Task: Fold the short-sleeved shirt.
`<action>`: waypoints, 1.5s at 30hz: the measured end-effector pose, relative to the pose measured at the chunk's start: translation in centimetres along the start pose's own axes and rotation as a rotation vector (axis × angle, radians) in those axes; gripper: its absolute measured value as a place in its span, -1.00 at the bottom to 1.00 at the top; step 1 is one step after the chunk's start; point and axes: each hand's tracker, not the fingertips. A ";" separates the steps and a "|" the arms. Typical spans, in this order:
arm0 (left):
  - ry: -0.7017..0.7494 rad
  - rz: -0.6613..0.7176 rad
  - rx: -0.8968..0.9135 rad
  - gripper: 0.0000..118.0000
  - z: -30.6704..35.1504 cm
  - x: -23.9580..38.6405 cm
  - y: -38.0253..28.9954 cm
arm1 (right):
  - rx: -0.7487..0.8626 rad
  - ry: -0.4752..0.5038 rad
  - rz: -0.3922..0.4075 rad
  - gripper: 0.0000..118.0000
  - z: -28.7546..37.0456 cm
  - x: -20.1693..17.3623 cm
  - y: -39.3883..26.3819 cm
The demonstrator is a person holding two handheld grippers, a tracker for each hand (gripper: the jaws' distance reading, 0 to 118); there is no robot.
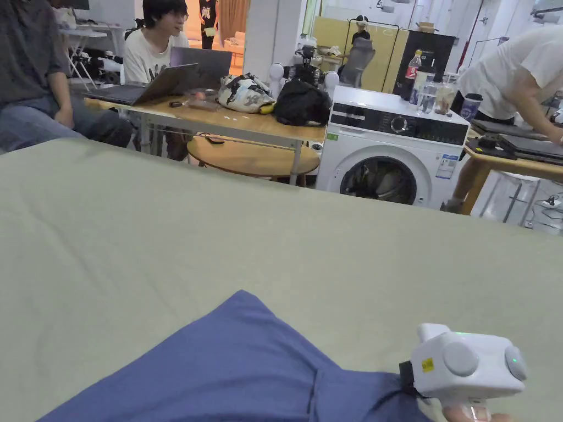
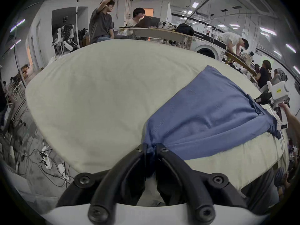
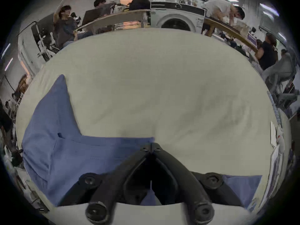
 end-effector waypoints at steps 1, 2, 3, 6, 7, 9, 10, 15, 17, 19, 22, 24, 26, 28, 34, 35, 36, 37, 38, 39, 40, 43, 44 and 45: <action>0.003 -0.001 -0.003 -0.93 -0.2 -0.1 0.2 | 0.006 -0.007 0.010 -1.00 0.1 0.0 -0.2; 0.008 -0.005 -0.007 -0.93 -0.2 -0.2 0.4 | 0.004 -0.008 0.016 -1.00 0.2 0.1 -0.2; 0.006 -0.003 -0.010 -0.93 0.0 -0.3 0.5 | 0.007 -0.005 0.011 -1.00 0.6 0.4 -0.3; -0.044 0.065 0.024 -0.93 0.6 -1.3 0.3 | 0.075 0.060 -0.065 -1.00 3.0 0.8 -0.2; -0.069 0.102 0.048 -0.93 1.1 -1.8 0.0 | 0.098 0.074 -0.058 -1.00 4.2 0.9 -0.4; -0.094 0.141 0.118 -0.93 2.6 -2.2 -0.3 | 0.168 0.067 -0.015 -1.00 7.5 0.8 -0.6; -0.097 0.131 0.144 -0.93 3.5 -2.2 0.1 | 0.205 0.069 -0.002 -1.00 9.0 1.0 -0.7; -0.181 0.120 0.372 -0.94 8.9 -0.3 4.3 | 0.405 0.104 -0.040 -1.00 17.0 2.9 -0.3; -0.199 0.056 0.459 -0.94 11.2 1.2 6.9 | 0.487 0.074 -0.018 -1.00 20.6 3.5 0.6; -0.223 0.006 0.524 -0.94 13.0 2.7 10.4 | 0.546 0.054 -0.012 -1.00 24.3 4.3 1.6; -0.246 -0.046 0.597 -0.94 14.2 4.3 16.2 | 0.619 -0.014 0.015 -1.00 29.4 4.6 3.3; -0.253 -0.074 0.630 -0.94 14.7 5.6 20.7 | 0.680 -0.065 0.006 -1.00 32.5 5.2 4.9; -0.267 -0.077 0.639 -0.94 14.6 6.5 25.0 | 0.726 -0.098 -0.008 -1.00 35.4 6.1 7.2; -0.290 -0.072 0.656 -0.94 14.6 7.6 29.2 | 0.811 -0.144 -0.064 -1.00 37.7 7.2 9.4; -0.241 -0.099 0.702 -0.95 14.4 11.6 40.0 | 0.855 -0.272 -0.086 -1.00 42.0 8.8 16.8; -0.220 -0.110 0.709 -0.95 14.4 12.2 41.8 | 0.864 -0.295 -0.089 -1.00 42.7 8.8 18.1; -0.227 -0.110 0.716 -0.95 14.4 12.7 43.4 | 0.865 -0.282 -0.094 -1.00 43.0 9.2 19.6; -0.216 -0.120 0.714 -0.95 14.4 13.4 44.8 | 0.880 -0.292 -0.104 -1.00 43.4 9.3 20.7; -0.209 -0.117 0.716 -0.95 14.4 13.9 46.2 | 0.874 -0.298 -0.101 -1.00 43.9 9.3 22.4; -0.209 -0.118 0.717 -0.95 14.4 14.3 47.6 | 0.887 -0.316 -0.110 -1.00 44.3 9.1 23.8; -0.207 -0.118 0.720 -0.95 14.5 14.6 48.4 | 0.893 -0.339 -0.110 -1.00 44.7 9.2 25.0; -0.167 -0.144 0.753 -0.95 14.7 15.9 50.8 | 0.907 -0.403 -0.083 -1.00 46.0 8.3 28.9; -0.157 -0.153 0.760 -0.95 14.7 16.2 51.3 | 0.929 -0.401 -0.075 -1.00 46.2 8.8 30.7; -0.152 -0.163 0.767 -0.95 14.7 16.6 51.8 | 0.933 -0.418 -0.085 -1.00 46.7 8.8 32.3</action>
